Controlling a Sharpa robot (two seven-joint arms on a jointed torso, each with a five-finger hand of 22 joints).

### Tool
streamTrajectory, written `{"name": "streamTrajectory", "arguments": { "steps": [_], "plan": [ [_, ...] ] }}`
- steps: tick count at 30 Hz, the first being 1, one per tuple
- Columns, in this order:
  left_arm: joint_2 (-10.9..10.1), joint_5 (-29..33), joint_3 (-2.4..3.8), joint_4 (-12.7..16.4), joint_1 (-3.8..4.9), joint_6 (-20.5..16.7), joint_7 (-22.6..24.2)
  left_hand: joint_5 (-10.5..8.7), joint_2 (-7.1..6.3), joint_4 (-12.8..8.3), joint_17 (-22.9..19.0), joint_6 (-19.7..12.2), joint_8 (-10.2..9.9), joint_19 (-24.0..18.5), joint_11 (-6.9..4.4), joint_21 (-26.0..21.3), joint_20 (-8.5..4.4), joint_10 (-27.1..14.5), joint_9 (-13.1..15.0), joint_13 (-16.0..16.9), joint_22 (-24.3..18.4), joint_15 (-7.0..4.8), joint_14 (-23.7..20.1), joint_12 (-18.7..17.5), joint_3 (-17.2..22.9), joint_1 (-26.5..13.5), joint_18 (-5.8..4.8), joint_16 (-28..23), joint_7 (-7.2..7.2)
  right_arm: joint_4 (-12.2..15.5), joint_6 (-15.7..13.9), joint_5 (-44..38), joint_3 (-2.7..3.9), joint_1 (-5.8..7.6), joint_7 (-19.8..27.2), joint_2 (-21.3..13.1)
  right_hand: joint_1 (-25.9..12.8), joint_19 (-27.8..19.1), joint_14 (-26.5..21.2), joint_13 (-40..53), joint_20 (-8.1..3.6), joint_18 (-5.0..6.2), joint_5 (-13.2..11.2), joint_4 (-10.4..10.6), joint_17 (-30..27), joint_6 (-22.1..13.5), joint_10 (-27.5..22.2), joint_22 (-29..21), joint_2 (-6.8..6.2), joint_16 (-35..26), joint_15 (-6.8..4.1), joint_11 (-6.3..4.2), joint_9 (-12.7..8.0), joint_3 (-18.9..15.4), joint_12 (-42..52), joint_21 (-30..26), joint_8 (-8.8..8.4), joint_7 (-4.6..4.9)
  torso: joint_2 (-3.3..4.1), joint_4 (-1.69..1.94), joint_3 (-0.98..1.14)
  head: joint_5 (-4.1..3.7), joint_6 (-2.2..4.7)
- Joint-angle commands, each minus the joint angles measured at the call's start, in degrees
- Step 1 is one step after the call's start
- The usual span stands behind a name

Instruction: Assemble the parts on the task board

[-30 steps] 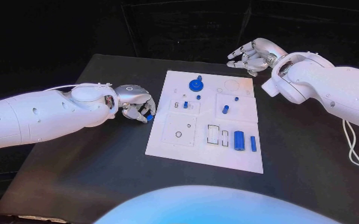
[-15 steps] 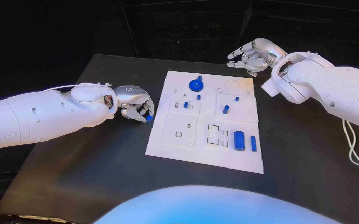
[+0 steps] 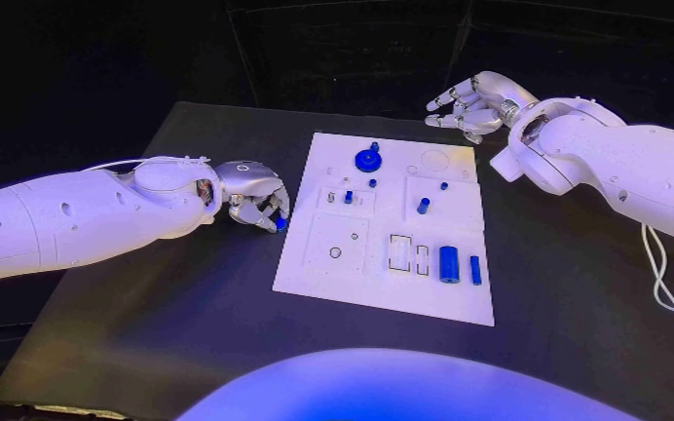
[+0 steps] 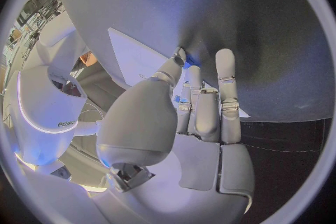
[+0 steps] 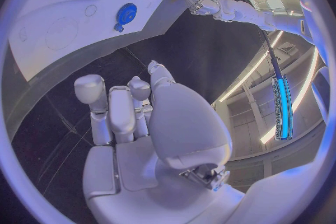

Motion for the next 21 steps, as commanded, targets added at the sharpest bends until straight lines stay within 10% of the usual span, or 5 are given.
{"name": "streamTrajectory", "arguments": {
  "steps": [1, 21],
  "plan": [
    [0.08, -0.27, 0.0, 0.16, 0.0, 1.23, -1.26, -0.16, -0.43, 0.43, -0.08, -0.55, -0.54, 0.36, 0.19, -0.08, 0.07, 0.03, -0.35, 0.04, 0.0, 0.3, 0.08, 0.44, -1.19, -1.16, 0.31, 0.33, 0.19, 0.06, 0.18, 0.11, 0.03, 0.11, 0.44, 0.01, 0.42, 0.41, 1.07, 0.04, 0.1, 0.37, 0.34, 0.13, 0.07, -0.46, -0.12, 0.09, 0.02, -0.02, -0.28, -0.12, -0.09, -0.33, -0.16, -0.3, 0.36, 0.03, 0.0, -0.03, 0.02, -0.01, 0.01],
    [-0.46, -0.26, 0.0, 0.87, 0.0, 0.83, -4.78, -0.06, -2.68, 5.75, -0.1, -0.68, -0.71, 0.94, 1.3, -0.87, 0.87, -2.78, -1.52, 1.39, 0.3, 1.15, 0.06, 4.45, -10.69, -2.52, 0.39, 0.77, 0.95, -0.01, 0.18, 0.11, 0.03, 0.11, 0.45, 0.04, 0.42, 0.41, 1.07, 0.04, 0.1, 0.37, 0.34, 0.13, 0.07, -0.46, -0.12, 0.09, 0.02, -0.02, -0.28, -0.12, -0.09, -0.33, -0.16, -0.3, 0.36, 0.03, -0.03, 0.02, -0.02, 0.06, 0.01]
  ]
}}
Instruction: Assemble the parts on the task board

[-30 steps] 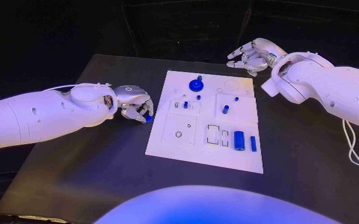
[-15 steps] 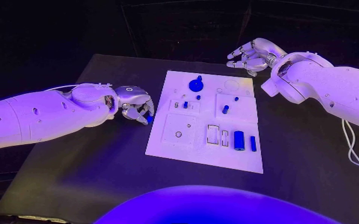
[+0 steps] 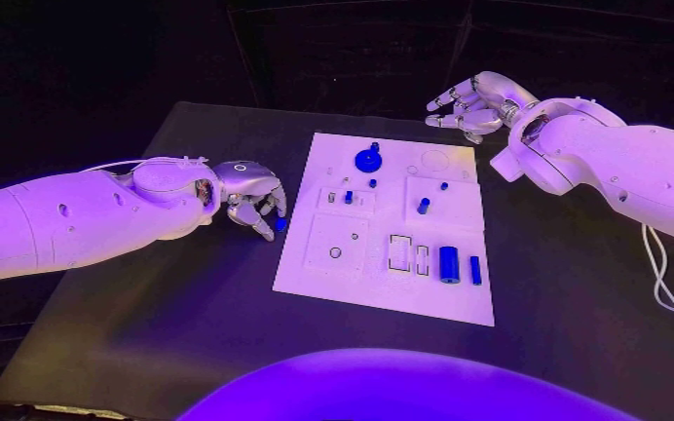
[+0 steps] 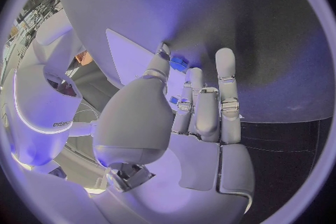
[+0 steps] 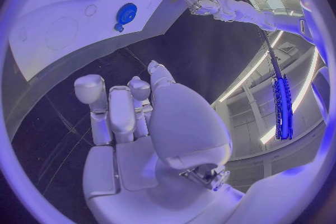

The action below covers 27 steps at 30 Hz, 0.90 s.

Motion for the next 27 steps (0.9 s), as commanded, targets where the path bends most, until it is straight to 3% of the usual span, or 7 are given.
{"name": "streamTrajectory", "arguments": {
  "steps": [1, 7, 14, 27],
  "plan": [
    [0.02, -0.25, -0.01, 0.29, 0.0, 0.08, -1.9, -0.1, -0.36, 1.02, 0.27, 0.25, 0.6, 0.34, -0.02, 0.32, 0.17, -0.6, 0.15, 0.23, 0.37, 0.32, 0.14, 0.74, -1.07, -0.36, 0.36, 0.39, -0.12, 0.01, 0.18, 0.11, 0.03, 0.11, 0.45, 0.06, 0.42, 0.41, 1.07, 0.04, 0.1, 0.37, 0.34, 0.13, 0.08, -0.46, -0.12, 0.09, 0.02, -0.02, -0.28, -0.12, -0.09, -0.33, -0.16, -0.3, 0.36, 0.03, 0.0, -0.04, -0.01, 0.03, 0.01],
    [0.12, -0.25, -0.01, 0.56, 0.0, -0.5, -2.87, -0.07, -0.47, 4.07, 1.62, 0.94, 3.01, 1.94, -0.3, 2.79, 0.01, -0.63, 0.66, 0.71, 2.22, 0.08, 1.2, 2.74, -2.58, 0.26, -0.01, 1.45, -0.54, 0.0, 0.2, 0.11, 0.03, 0.11, 0.42, 0.06, 0.42, 0.41, 1.07, 0.04, 0.1, 0.37, 0.34, 0.13, 0.08, -0.46, -0.12, 0.09, 0.02, -0.02, -0.28, -0.12, -0.09, -0.33, -0.16, -0.3, 0.36, 0.03, 0.04, -0.04, 0.01, 0.04, 0.01],
    [0.36, -0.25, -0.01, 0.54, 0.0, -0.6, -3.84, -0.08, -0.48, 7.01, 5.49, 1.11, 6.08, 4.91, -0.93, 9.22, -0.53, -0.27, 1.32, 0.83, 6.85, -0.49, 3.6, 4.52, -3.39, 2.06, -1.04, 4.13, -1.15, -0.01, 0.34, 0.11, 0.03, 0.1, 0.34, 0.07, 0.42, 0.41, 1.07, 0.04, 0.1, 0.37, 0.34, 0.13, 0.08, -0.46, -0.12, 0.09, 0.02, -0.02, -0.28, -0.12, -0.09, -0.33, -0.16, -0.3, 0.36, 0.03, 0.04, -0.07, 0.03, -0.02, 0.01],
    [1.04, -0.24, -0.01, 0.81, 0.0, -0.8, -4.43, -0.08, -0.31, 8.17, 7.02, 0.92, 7.46, 5.85, -1.2, 11.7, -0.79, -0.08, 1.59, 0.71, 8.75, -0.75, 4.45, 5.07, -3.64, 2.95, -1.43, 5.15, -1.38, -0.07, 0.46, 0.11, 0.03, 0.1, 0.28, 0.14, 0.42, 0.41, 1.07, 0.04, 0.1, 0.37, 0.34, 0.13, 0.08, -0.46, -0.12, 0.09, 0.02, -0.02, -0.28, -0.12, -0.09, -0.33, -0.16, -0.3, 0.36, 0.03, 0.03, -0.04, 0.01, -0.12, 0.01]
  ]
}}
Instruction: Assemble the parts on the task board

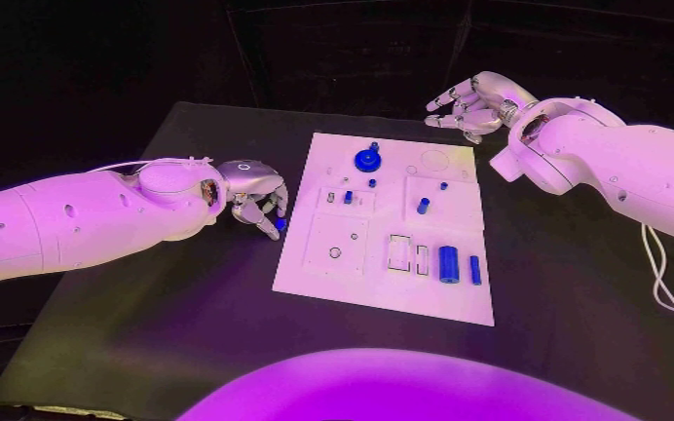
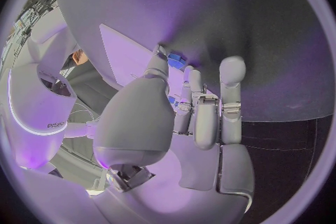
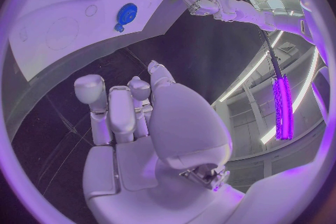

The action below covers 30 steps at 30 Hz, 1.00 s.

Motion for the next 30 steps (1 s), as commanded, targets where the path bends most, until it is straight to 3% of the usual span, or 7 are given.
{"name": "streamTrajectory", "arguments": {
  "steps": [1, 14, 17, 20, 27, 30],
  "plan": [
    [0.24, -0.21, 0.02, 0.24, 0.03, -0.4, -0.85, -0.08, 0.1, 0.49, 3.14, -0.16, 0.39, 0.39, -0.49, 0.51, 0.02, -0.06, 0.08, -0.11, 0.32, -0.03, 0.53, 0.27, -0.12, 0.72, -0.58, 0.43, -0.36, 0.04, 0.37, 0.11, 0.03, 0.12, 0.31, 0.09, 0.42, 0.41, 1.07, 0.04, 0.1, 0.37, 0.34, 0.13, 0.09, -0.46, -0.13, 0.09, 0.02, -0.02, -0.28, -0.12, -0.09, -0.33, -0.16, -0.3, 0.36, 0.03, 0.02, 0.01, 0.01, -0.03, 0.01],
    [0.61, -0.2, 0.02, 0.43, 0.03, 0.86, -0.99, -0.09, -0.11, 0.92, 3.2, -0.48, 0.78, 0.48, -0.53, 0.84, -0.04, -0.14, 0.13, -0.21, 0.67, -0.07, 0.56, 0.35, -0.35, 0.94, -0.63, 0.52, -0.36, 0.02, 0.41, 0.11, 0.03, 0.12, 0.31, 0.12, 0.42, 0.41, 1.07, 0.04, 0.1, 0.37, 0.34, 0.13, 0.09, -0.46, -0.13, 0.09, 0.02, -0.02, -0.28, -0.12, -0.09, -0.33, -0.16, -0.3, 0.36, 0.03, -0.03, 0.0, 0.04, -0.14, 0.01],
    [0.66, -0.2, 0.02, 0.35, 0.03, 1.05, -1.14, -0.08, 0.4, 1.0, 3.29, -0.61, 1.3, 0.48, -0.58, 0.99, -0.09, -0.14, 0.22, -0.31, 0.91, -0.11, 0.6, 0.46, -0.07, 1.96, -0.65, 0.61, -0.43, 0.02, 0.42, 0.11, 0.03, 0.12, 0.32, 0.14, 0.42, 0.41, 1.07, 0.04, 0.1, 0.37, 0.34, 0.13, 0.09, -0.46, -0.13, 0.09, 0.02, -0.02, -0.28, -0.12, -0.09, -0.33, -0.16, -0.3, 0.36, 0.03, -0.02, -0.01, 0.02, -0.17, 0.01],
    [0.68, -0.2, 0.02, 0.21, 0.03, 1.3, -1.34, -0.09, 2.33, 0.34, 3.46, -0.63, 2.02, 0.66, -0.71, 1.66, -0.19, -0.02, 0.37, -0.52, 1.53, -0.25, 0.69, 0.51, 1.09, 4.49, -0.73, 0.75, -0.54, 0.02, 0.41, 0.11, 0.03, 0.12, 0.32, 0.13, 0.42, 0.41, 1.07, 0.04, 0.1, 0.37, 0.34, 0.13, 0.09, -0.46, -0.13, 0.09, 0.02, -0.02, -0.28, -0.12, -0.09, -0.33, -0.16, -0.3, 0.36, 0.03, 0.0, 0.0, 0.02, -0.2, 0.01],
    [0.62, -0.2, 0.03, 0.05, 0.03, 1.34, -1.15, -0.13, 8.83, -2.65, 3.18, 0.18, 3.26, 0.75, -1.5, 2.3, -0.62, -0.21, 0.58, -1.64, 2.26, -0.83, 0.55, -0.89, 5.91, 12.2, -0.76, 0.66, -1.39, 0.06, 0.39, 0.11, 0.03, 0.12, 0.31, 0.08, 0.42, 0.41, 1.07, 0.04, 0.1, 0.37, 0.34, 0.13, 0.09, -0.46, -0.13, 0.09, 0.02, -0.02, -0.28, -0.12, -0.09, -0.33, -0.16, -0.3, 0.36, 0.03, -0.03, 0.04, 0.03, -0.22, 0.01],
    [0.59, -0.2, 0.03, 0.0, 0.03, 1.1, -0.82, -0.17, 10.02, -3.34, 1.41, 0.5, 3.36, -0.01, -1.5, 0.62, -0.75, -0.67, 0.5, -2.22, 1.33, -0.9, -0.42, -1.88, 7.05, 13.68, -0.5, -0.32, -1.36, 0.06, 0.38, 0.11, 0.03, 0.12, 0.32, 0.06, 0.42, 0.41, 1.07, 0.04, 0.1, 0.37, 0.34, 0.13, 0.09, -0.46, -0.13, 0.09, 0.02, -0.02, -0.28, -0.12, -0.09, -0.33, -0.16, -0.3, 0.36, 0.03, -0.04, 0.04, 0.03, -0.22, 0.01]
  ]
}}
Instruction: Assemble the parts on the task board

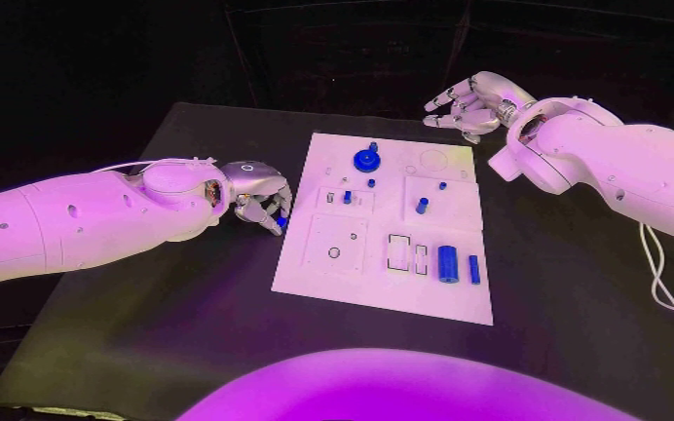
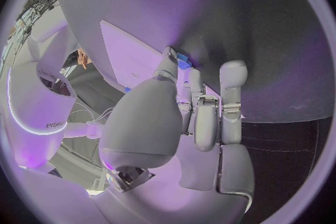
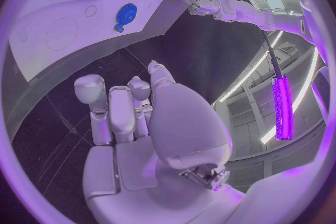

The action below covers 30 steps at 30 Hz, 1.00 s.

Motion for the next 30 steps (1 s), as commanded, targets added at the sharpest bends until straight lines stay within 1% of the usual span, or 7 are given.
{"name": "streamTrajectory", "arguments": {
  "steps": [1, 6, 12, 20, 24, 26, 30],
  "plan": [
    [-0.07, -0.4, -0.05, -0.36, -0.01, 0.23, -0.33, 0.27, 3.32, -1.83, 1.12, 0.52, 0.38, -0.55, -0.21, -0.87, -0.29, -0.31, 0.18, -0.42, -0.49, -0.04, -0.58, -0.71, 2.26, 3.84, -0.48, -0.59, -0.18, 0.09, 0.25, 0.11, 0.03, 0.12, 0.33, 0.01, 0.42, 0.41, 1.07, 0.04, 0.1, 0.38, 0.34, 0.13, 0.1, -0.46, -0.13, 0.09, 0.02, -0.02, -0.28, -0.12, -0.09, -0.33, -0.16, -0.3, 0.36, 0.03, 0.02, 0.03, -0.01, -0.01, 0.01],
    [-0.15, -0.38, -0.04, -0.39, -0.01, -0.03, 0.22, 0.26, 4.05, -2.03, -0.33, 0.82, 0.18, -1.52, 0.04, -2.53, -0.27, -0.53, -0.12, -1.37, -1.28, 0.15, -1.48, -2.19, 2.99, 4.12, -0.32, -1.54, -0.03, 0.08, 0.25, 0.11, 0.03, 0.12, 0.36, 0.02, 0.54, 0.41, 1.07, 0.04, 0.1, 0.38, 0.42, 0.21, 0.05, -0.46, -0.09, 0.06, 0.03, -0.1, -0.28, -0.11, -0.09, -0.3, -0.11, -0.33, 0.37, 0.04, -0.02, 0.02, -0.03, -0.01, 0.01],
    [-0.35, 0.23, -0.04, -0.28, -0.01, -0.13, 0.89, 0.25, 4.77, -1.49, -1.21, 0.22, -0.6, -2.31, 0.41, -3.85, -0.07, -0.44, -0.7, -2.65, -1.82, 0.46, -2.0, -4.11, 3.44, 3.2, -0.21, -2.19, 0.11, 0.06, 0.24, 0.11, 0.03, 0.12, 0.4, 0.01, 0.53, 0.4, 1.07, 0.01, 0.1, 0.38, 0.42, 0.23, 0.03, -0.46, -0.11, 0.05, 0.03, -0.11, -0.28, -0.11, -0.09, -0.31, -0.14, -0.34, 0.37, 0.04, 0.0, 0.04, -0.01, -0.11, 0.01],
    [-0.79, 0.5, -0.04, -0.04, 0.01, -0.42, 1.65, 0.26, 6.6, -0.41, -2.18, -0.89, -1.36, -2.92, 0.72, -5.12, 0.15, -0.3, -1.2, -3.84, -2.39, 0.72, -2.53, -5.91, 4.58, 2.27, -0.05, -2.86, 0.33, 0.02, 0.23, 0.11, 0.03, 0.11, 0.45, 0.04, 0.45, 0.38, 1.08, -0.01, 0.11, 0.39, 0.44, 0.33, 0.06, -0.46, -0.11, 0.01, 0.07, -0.1, -0.27, -0.1, -0.09, -0.33, -0.15, -0.37, 0.37, 0.05, 0.02, 0.07, -0.01, 0.01, 0.01],
    [-0.97, 0.54, -0.03, 0.07, 0.02, -0.43, 1.9, 0.27, 7.3, 0.03, -2.97, -1.58, -1.87, -3.45, 1.05, -6.33, 0.34, -0.82, -1.51, -4.99, -2.99, 0.96, -2.99, -7.84, 5.75, 2.24, 0.1, -3.41, 0.71, -0.01, 0.23, 0.11, 0.03, 0.11, 0.46, 0.05, 0.45, 0.38, 1.08, -0.01, 0.11, 0.39, 0.44, 0.33, 0.06, -0.46, -0.11, 0.01, 0.07, -0.1, -0.27, -0.1, -0.09, -0.33, -0.15, -0.37, 0.37, 0.05, 0.03, 0.05, -0.05, -0.03, 0.01],
    [-1.06, 0.56, -0.03, 0.13, 0.03, -0.5, 2.06, 0.21, 7.21, 0.29, -3.37, -1.77, -2.16, -3.76, 1.37, -7.01, 0.57, -0.57, -1.73, -6.13, -3.27, 1.26, -3.22, -9.56, 6.92, 2.23, 0.14, -3.73, 1.0, -0.02, 0.22, 0.11, 0.03, 0.11, 0.46, 0.05, 0.45, 0.38, 1.08, -0.01, 0.11, 0.39, 0.44, 0.33, 0.06, -0.46, -0.11, 0.01, 0.07, -0.1, -0.27, -0.1, -0.09, -0.33, -0.15, -0.37, 0.37, 0.05, 0.02, 0.04, -0.05, 0.0, 0.01],
    [-1.16, 1.07, -0.03, 0.28, 0.07, -0.81, 2.48, 0.27, 7.63, 0.6, -3.81, -2.01, -2.55, -4.02, 1.49, -7.8, 0.7, -0.48, -1.97, -7.02, -3.64, 1.34, -3.44, -10.92, 8.61, 2.31, 0.29, -4.04, 1.19, -0.05, 0.21, 0.11, 0.03, 0.11, 0.47, 0.07, 0.45, 0.38, 1.08, -0.01, 0.11, 0.39, 0.44, 0.33, 0.06, -0.46, -0.11, 0.01, 0.07, -0.1, -0.27, -0.1, -0.09, -0.33, -0.15, -0.37, 0.37, 0.05, -0.01, 0.05, -0.01, 0.01, 0.01]
  ]
}}
